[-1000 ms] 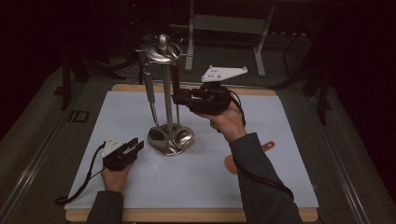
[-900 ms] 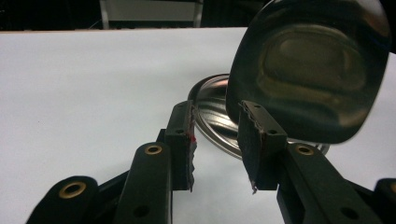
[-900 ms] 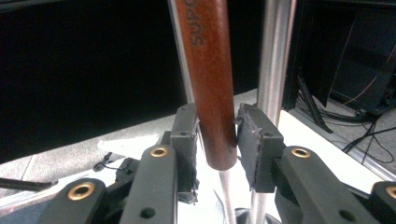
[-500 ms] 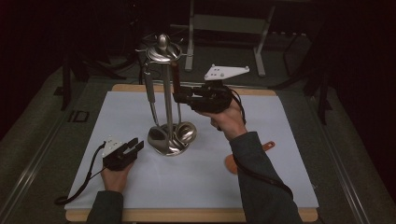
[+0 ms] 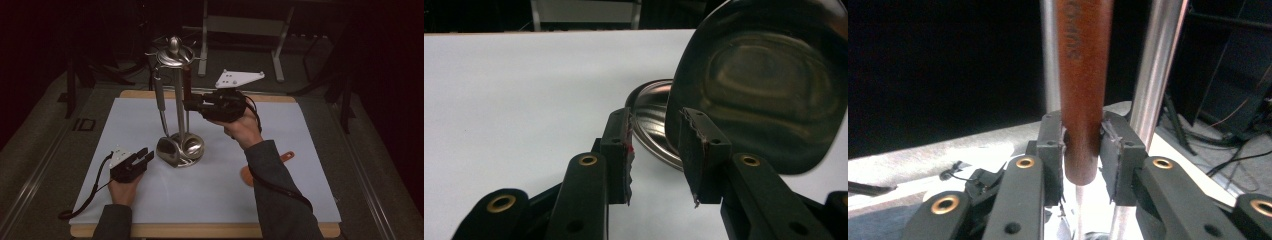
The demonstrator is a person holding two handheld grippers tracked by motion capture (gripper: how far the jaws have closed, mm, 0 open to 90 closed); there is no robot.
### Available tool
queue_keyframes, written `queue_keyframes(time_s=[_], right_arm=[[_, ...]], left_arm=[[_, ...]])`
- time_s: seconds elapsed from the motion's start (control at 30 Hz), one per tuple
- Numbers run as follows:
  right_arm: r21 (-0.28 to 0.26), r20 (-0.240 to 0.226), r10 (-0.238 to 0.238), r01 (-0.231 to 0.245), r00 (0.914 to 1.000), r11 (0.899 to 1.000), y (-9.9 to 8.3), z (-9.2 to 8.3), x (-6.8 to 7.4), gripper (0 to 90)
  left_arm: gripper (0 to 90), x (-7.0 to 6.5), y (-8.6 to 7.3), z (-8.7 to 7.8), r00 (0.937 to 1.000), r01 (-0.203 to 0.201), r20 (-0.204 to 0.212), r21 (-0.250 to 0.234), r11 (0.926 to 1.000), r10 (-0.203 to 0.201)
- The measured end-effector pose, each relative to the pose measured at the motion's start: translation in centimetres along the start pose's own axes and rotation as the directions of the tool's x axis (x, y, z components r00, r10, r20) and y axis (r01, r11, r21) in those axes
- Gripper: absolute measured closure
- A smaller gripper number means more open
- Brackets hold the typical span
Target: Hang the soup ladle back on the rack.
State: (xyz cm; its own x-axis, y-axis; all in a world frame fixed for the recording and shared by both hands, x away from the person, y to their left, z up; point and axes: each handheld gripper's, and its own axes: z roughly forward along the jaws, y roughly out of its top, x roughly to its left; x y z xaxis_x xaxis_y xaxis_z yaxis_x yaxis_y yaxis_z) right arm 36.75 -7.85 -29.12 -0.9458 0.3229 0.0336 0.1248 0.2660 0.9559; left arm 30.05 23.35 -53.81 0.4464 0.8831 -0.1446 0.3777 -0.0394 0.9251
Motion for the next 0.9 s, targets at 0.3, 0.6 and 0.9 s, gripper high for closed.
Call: queue_keyframes(time_s=[0.3,0.6,0.9], right_arm=[[0.035,0.072,-0.009,0.007,0.9974,0.999,0.7,0.3,0.8,73.9],[0.067,0.132,0.000,-0.009,0.9912,0.998,1.3,1.0,1.1,73.8],[0.045,0.119,0.015,-0.020,0.9928,0.999,0.7,0.6,0.8,69.5]], left_arm=[[66.0,0.0,0.0,0.0,1.0000,-0.002,0.000,0.002,1.0000,0.002],[66.0,0.0,0.0,0.0,1.0000,-0.001,0.001,0.003,1.0000,0.001],[66.0,0.0,0.0,0.0,1.0000,-0.002,0.001,0.003,1.0000,0.002]])
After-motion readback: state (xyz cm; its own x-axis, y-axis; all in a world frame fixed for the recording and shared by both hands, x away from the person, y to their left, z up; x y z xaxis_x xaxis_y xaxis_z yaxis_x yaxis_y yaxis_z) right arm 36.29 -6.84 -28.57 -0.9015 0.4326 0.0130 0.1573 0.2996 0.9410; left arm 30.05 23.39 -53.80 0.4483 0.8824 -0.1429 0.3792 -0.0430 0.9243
